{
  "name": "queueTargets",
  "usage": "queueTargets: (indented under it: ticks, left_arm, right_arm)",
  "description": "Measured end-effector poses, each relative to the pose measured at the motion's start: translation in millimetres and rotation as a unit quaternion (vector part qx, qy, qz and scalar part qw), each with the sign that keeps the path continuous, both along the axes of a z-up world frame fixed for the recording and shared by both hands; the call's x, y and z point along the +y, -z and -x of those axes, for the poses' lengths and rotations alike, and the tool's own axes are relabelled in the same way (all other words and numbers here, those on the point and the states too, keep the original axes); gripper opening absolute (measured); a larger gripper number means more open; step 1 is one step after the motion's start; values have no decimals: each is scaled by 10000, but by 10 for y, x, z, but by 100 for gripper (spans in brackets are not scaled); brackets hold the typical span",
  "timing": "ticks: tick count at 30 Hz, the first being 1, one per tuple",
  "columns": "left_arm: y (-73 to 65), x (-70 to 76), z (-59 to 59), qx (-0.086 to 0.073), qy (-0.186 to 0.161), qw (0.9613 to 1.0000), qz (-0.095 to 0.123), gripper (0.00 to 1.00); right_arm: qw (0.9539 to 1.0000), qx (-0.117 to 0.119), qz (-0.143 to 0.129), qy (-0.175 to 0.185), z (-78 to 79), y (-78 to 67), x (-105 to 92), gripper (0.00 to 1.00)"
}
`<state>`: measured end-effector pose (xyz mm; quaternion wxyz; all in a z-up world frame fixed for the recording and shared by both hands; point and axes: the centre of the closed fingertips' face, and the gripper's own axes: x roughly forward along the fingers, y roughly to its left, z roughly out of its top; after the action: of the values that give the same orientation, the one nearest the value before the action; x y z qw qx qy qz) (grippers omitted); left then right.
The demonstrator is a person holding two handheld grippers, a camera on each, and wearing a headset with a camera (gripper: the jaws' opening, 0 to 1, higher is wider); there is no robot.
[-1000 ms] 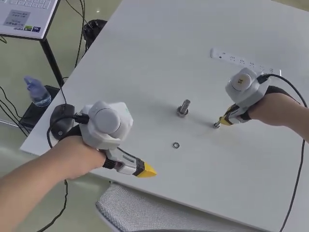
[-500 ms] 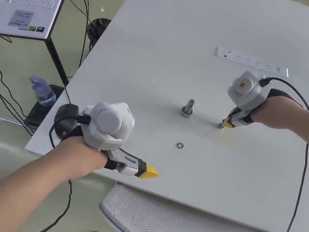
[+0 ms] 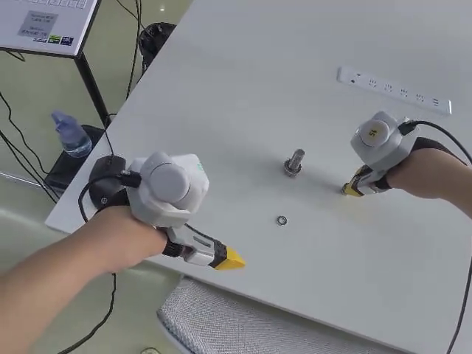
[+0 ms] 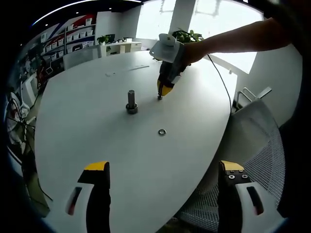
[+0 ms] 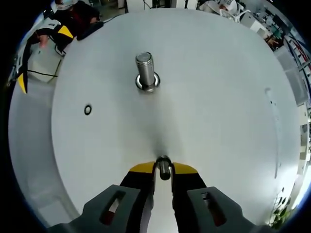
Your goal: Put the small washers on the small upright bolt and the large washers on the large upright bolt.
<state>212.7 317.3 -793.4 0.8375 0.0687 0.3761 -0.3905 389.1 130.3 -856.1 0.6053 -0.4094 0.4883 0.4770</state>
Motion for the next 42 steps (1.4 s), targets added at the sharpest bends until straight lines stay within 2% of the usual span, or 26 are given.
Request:
queueTargets:
  ticks: [3, 5, 11, 14, 24, 27, 31, 42]
  left_arm:
    - [11, 22, 9, 28, -16, 10000, -14, 92]
    - [11, 31, 11, 34, -25, 10000, -10, 92]
    - [9, 32, 26, 97, -28, 9999, -10, 89]
    - [-17, 22, 12, 50, -38, 10000, 23, 90]
    - [-6, 27, -12, 64, -25, 10000, -3, 89]
    - [-33, 36, -37, -15, -69, 10000, 7, 89]
    - [-37, 53, -38, -20, -95, 10000, -1, 88]
    - [-23, 52, 26, 29, -75, 10000, -42, 88]
  right_arm:
    - [10000, 10, 19, -25, 3, 21, 0, 13]
    - [10000, -3, 24, -43, -52, 68, -7, 13]
    - [10000, 7, 45, -40, -10, 46, -3, 13]
    - [10000, 16, 50, -38, 11, 38, -1, 13]
    - [10000, -18, 34, -34, 38, 25, 5, 14]
    - [10000, -27, 33, -48, 37, 26, 6, 14]
    - [10000, -15, 34, -45, 40, 26, 10, 14]
    - [9999, 26, -34, -105, 27, 44, 45, 23]
